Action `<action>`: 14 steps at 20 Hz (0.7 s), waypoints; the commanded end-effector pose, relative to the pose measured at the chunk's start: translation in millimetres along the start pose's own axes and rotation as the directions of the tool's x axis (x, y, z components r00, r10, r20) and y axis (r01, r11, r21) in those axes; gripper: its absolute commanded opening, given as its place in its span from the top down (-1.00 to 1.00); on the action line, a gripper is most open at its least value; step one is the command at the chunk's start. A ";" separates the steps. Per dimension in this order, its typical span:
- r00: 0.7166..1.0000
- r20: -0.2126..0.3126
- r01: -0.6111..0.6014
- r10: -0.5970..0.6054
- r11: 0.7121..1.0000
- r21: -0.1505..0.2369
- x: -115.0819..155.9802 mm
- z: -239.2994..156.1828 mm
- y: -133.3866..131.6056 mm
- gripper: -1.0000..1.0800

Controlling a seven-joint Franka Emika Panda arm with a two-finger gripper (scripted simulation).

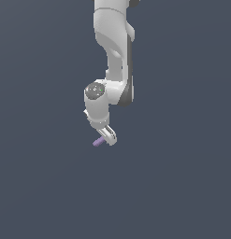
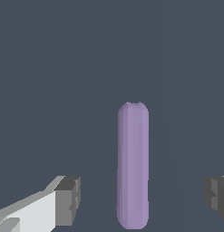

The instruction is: Pick up the object and move it to a goal position.

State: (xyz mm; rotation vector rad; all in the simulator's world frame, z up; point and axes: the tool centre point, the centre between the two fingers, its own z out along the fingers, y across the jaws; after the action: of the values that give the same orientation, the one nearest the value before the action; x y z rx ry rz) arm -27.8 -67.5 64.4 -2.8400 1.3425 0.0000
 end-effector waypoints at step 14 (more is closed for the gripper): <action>1.000 0.000 -0.005 0.005 1.000 0.000 -0.2 49.2 0.6 -0.92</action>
State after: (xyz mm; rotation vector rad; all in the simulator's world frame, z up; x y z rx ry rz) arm -29.1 -67.7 17.2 -2.8371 1.3504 0.0024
